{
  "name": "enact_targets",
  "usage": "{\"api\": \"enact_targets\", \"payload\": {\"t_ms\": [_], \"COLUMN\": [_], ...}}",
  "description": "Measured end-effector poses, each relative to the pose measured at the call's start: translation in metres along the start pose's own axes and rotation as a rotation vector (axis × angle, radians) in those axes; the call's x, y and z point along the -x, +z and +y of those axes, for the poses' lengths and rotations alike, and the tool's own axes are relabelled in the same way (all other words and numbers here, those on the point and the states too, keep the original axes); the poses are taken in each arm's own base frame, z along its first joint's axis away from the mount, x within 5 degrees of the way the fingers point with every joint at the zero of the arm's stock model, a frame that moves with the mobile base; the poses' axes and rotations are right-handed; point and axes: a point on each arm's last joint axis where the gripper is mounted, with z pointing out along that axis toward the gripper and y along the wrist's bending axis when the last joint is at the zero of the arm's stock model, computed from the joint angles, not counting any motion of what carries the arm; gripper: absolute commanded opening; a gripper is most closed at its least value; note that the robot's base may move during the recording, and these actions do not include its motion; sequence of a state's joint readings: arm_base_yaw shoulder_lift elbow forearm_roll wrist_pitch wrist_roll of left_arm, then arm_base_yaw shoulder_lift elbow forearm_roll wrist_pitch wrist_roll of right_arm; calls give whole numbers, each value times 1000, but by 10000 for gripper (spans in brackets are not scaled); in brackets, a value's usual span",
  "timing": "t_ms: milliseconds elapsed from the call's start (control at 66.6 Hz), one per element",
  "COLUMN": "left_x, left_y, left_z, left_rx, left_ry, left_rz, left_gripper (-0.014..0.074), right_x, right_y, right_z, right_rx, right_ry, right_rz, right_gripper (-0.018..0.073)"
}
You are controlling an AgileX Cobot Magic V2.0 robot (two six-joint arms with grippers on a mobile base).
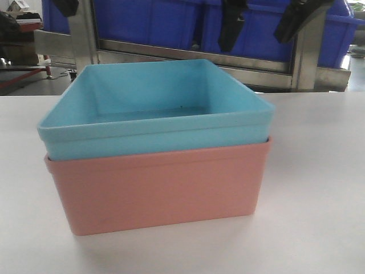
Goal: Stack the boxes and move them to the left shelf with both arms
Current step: 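Lower both grippers onto the light-blue box's rim and close them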
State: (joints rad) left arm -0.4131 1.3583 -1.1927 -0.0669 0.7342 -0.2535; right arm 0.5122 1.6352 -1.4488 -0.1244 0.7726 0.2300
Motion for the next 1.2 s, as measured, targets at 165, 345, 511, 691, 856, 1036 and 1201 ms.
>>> {"api": "enact_targets", "payload": {"t_ms": [165, 345, 511, 691, 856, 1036, 1201], "left_x": [21, 24, 12, 0, -9, -8, -6], "left_y": [38, 77, 114, 142, 161, 164, 166], "left_z": [2, 3, 9, 14, 18, 17, 15], "left_rx": [106, 142, 177, 203, 217, 216, 196], "left_ry": [-49, -63, -65, -67, -70, -76, -104], "left_rz": [108, 184, 280, 352, 399, 396, 379], "left_gripper": [534, 534, 534, 533, 526, 333, 68], "right_x": [8, 1, -12, -20, -25, -23, -23], "right_y": [20, 55, 87, 105, 118, 118, 118], "right_z": [4, 6, 7, 7, 8, 8, 8], "right_rx": [2, -10, -21, -27, -29, -26, -26], "right_ry": [-14, -22, -30, -34, -38, -37, -37], "right_rz": [58, 142, 227, 269, 292, 276, 276], "right_gripper": [592, 592, 592, 590, 590, 441, 172]}}
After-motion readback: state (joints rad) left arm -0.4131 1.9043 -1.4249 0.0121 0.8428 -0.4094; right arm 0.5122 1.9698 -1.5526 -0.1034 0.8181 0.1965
